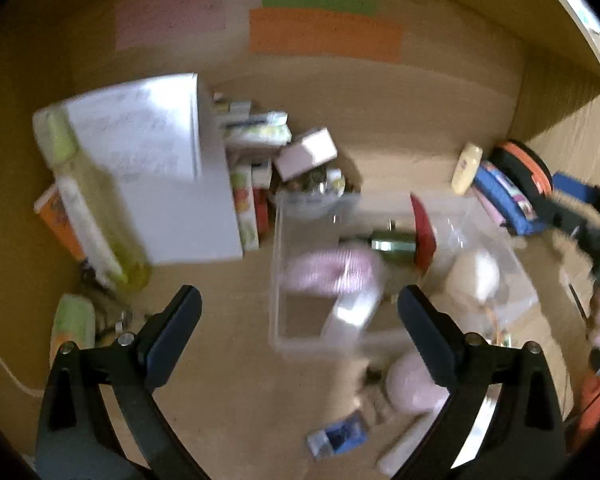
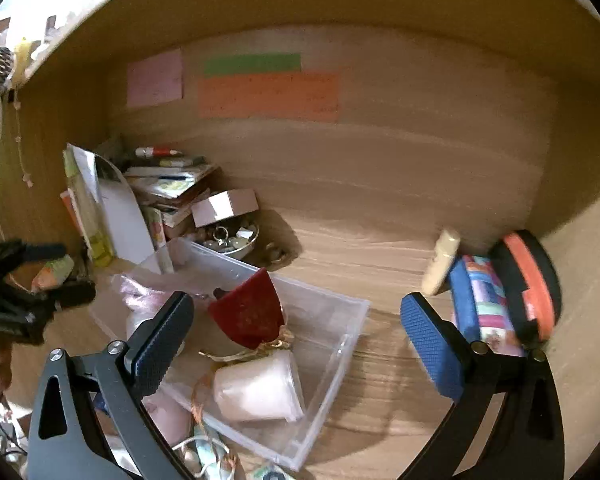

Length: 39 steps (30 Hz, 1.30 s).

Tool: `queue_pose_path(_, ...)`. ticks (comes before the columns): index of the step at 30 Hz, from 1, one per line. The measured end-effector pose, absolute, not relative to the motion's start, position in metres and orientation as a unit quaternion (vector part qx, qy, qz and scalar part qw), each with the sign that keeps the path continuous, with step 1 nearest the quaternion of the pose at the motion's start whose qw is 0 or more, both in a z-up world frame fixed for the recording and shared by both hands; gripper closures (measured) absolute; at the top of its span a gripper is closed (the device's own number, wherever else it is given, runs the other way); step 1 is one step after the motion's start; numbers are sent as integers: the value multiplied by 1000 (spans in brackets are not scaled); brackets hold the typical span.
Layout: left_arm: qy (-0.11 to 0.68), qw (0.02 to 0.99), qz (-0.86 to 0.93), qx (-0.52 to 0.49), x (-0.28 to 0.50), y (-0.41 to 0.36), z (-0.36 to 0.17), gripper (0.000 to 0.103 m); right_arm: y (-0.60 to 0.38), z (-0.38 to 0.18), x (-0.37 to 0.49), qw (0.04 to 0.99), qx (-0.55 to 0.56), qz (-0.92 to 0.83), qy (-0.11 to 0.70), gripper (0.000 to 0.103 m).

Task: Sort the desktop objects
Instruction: 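Open both grippers to drop the bottle and pouch into the box, then reach the left gripper to the blue card pack while the right approaches the green square tag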

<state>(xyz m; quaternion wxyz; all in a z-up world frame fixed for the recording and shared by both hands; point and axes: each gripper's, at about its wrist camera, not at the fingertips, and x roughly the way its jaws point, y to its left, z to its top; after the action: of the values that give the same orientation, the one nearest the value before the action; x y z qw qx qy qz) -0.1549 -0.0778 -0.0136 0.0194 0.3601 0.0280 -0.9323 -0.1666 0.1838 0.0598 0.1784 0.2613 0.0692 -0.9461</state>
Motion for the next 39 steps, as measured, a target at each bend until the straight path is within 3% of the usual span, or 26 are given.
queue_pose_path(10, 29, 25, -920, 389, -115, -83, -43, 3, 218, 46, -133, 124, 280, -949, 72, 0)
queue_pose_path(20, 29, 8, -903, 428, -100, -78, -77, 3, 249, -10, -121, 120, 363, -923, 50, 2)
queue_pose_path(23, 24, 0, -894, 448, -96, -75, -90, 3, 248, -20, -116, 136, 372, -916, 60, 10)
queue_pose_path(27, 29, -10, -886, 462, -96, -70, -99, 3, 243, -33, -115, 148, 389, -907, 69, 11)
queue_pose_path(32, 8, -5, -882, 470, -104, -57, -105, 3, 232, -52, -117, 176, 416, -889, 72, 29)
queue_pose_path(39, -5, 1, -878, 479, -114, -52, -116, 3, 226, -62, -118, 179, 425, -885, 67, 29)
